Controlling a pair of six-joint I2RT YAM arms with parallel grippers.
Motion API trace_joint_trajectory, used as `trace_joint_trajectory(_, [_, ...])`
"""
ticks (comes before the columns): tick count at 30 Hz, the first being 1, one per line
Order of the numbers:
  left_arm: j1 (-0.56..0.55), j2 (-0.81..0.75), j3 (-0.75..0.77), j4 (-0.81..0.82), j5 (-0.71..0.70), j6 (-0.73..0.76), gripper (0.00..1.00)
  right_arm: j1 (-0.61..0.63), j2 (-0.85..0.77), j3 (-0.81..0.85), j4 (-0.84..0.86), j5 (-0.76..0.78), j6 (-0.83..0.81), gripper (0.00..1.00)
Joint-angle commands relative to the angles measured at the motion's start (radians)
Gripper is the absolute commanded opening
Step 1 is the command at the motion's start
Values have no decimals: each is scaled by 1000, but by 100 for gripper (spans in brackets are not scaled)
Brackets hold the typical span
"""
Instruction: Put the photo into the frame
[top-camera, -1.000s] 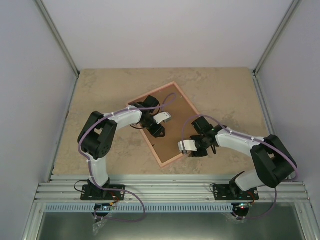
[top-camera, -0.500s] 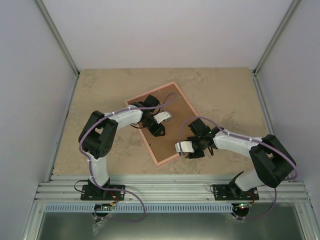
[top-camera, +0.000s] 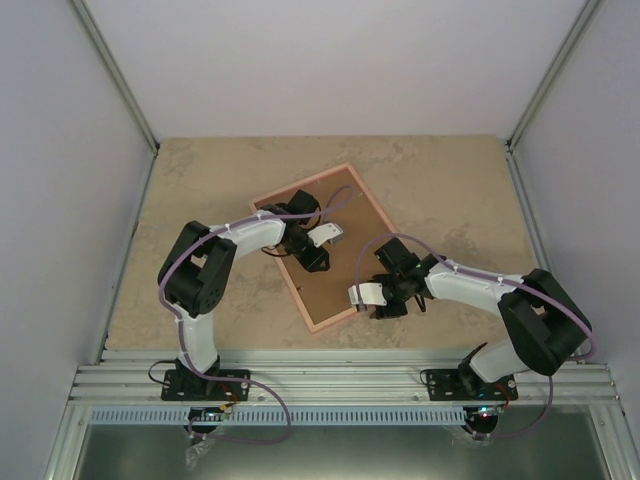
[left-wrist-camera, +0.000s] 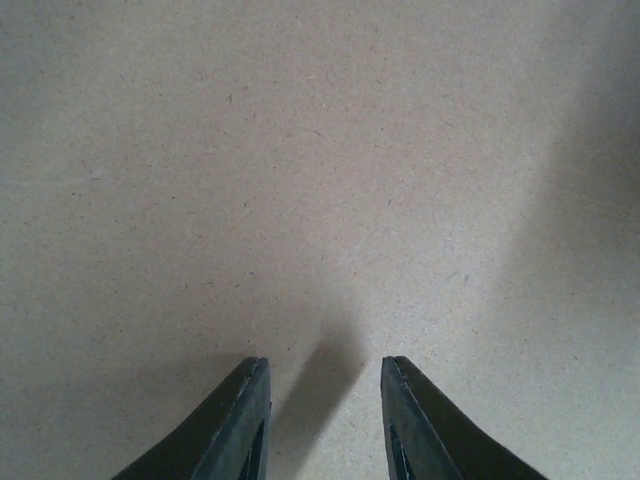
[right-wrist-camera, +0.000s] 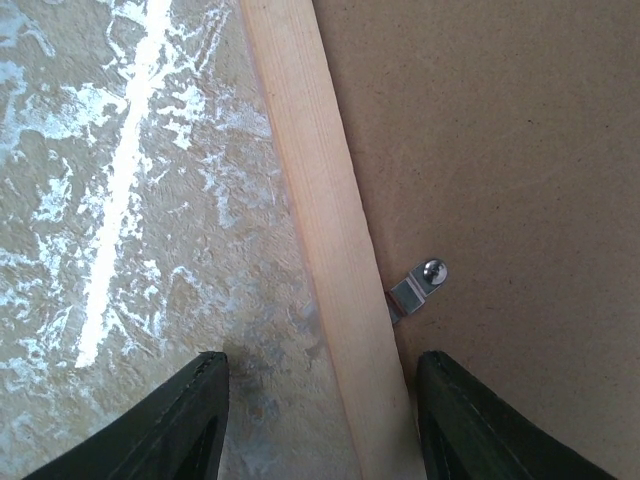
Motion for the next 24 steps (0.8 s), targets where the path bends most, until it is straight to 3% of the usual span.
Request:
trace_joint_trajectory(1, [-5, 44, -4, -22, 2, 6, 33, 20, 32, -9, -41, 4, 31, 53])
trace_joint_trajectory(24, [-10, 52, -26, -19, -28, 22, 26, 21, -24, 74, -89, 9, 44, 58])
